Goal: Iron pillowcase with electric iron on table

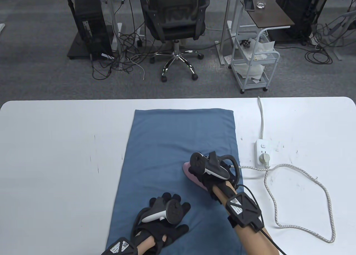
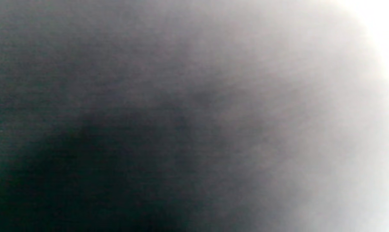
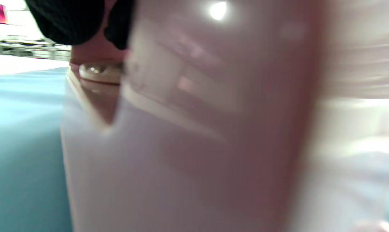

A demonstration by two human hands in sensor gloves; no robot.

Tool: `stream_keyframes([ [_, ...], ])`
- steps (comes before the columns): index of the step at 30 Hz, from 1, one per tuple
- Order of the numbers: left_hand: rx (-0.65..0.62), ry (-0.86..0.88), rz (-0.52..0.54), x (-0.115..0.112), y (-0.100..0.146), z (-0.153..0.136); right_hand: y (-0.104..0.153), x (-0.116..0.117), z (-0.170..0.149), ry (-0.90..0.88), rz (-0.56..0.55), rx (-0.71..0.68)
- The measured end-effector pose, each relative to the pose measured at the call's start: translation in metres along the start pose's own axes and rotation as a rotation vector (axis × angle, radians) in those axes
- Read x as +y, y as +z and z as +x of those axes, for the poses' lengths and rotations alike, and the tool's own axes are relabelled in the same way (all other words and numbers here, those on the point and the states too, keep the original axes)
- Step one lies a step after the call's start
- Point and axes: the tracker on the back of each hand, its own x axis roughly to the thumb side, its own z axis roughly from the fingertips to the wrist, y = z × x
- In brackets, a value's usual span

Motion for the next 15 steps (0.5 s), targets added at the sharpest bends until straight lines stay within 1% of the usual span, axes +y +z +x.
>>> stream_keyframes([
  [3, 0.0, -0.001, -0.001, 0.0, 0.0, 0.0, -0.019, 0.001, -0.006, -0.018, -0.003, 0.085],
  [9, 0.001, -0.003, -0.002, 0.0, 0.0, 0.0, -0.027, 0.0, -0.009, -0.065, 0.02, 0.115],
  [10, 0.001, -0.003, -0.001, 0.0, 0.0, 0.0, -0.025, -0.002, -0.008, -0.075, 0.045, 0.109],
  [11, 0.001, -0.004, -0.001, 0.0, 0.0, 0.0, -0.022, -0.003, -0.006, -0.082, 0.047, 0.093],
  [13, 0.001, -0.004, -0.001, 0.0, 0.0, 0.0, -0.009, -0.007, 0.002, -0.111, -0.005, 0.026],
  [15, 0.001, -0.005, -0.001, 0.0, 0.0, 0.0, 0.011, -0.014, 0.013, -0.122, -0.023, -0.053],
])
